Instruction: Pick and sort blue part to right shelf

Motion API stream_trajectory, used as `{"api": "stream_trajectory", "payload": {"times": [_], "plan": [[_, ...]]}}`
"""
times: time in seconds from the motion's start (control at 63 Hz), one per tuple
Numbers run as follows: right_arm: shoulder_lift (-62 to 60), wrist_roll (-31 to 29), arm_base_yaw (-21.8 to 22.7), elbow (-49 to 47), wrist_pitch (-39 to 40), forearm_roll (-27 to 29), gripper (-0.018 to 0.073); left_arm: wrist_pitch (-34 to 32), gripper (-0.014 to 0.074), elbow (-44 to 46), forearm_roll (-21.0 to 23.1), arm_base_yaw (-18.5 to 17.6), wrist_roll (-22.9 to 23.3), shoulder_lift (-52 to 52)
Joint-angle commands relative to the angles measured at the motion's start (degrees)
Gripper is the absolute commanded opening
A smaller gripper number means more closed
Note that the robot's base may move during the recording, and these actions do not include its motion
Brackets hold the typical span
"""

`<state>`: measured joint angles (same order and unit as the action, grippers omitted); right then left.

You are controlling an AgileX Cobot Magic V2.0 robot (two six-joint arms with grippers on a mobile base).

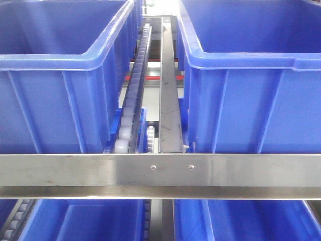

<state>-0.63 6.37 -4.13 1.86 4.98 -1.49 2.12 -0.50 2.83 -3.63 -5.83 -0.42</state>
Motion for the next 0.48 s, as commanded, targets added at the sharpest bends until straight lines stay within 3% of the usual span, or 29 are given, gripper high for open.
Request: {"api": "stream_trajectory", "payload": {"times": [0.0, 0.46], "plan": [[-1.15, -0.11, 0.50, -1.37, 4.64, 0.23, 0.0051, -5.21, 0.0125, -1.28, 0.55, -0.43, 0.14, -1.23], [-1.15, -0.11, 0.50, -1.37, 4.64, 0.23, 0.0051, -5.21, 0.0125, -1.28, 0.55, -0.43, 0.14, -1.23]]}}
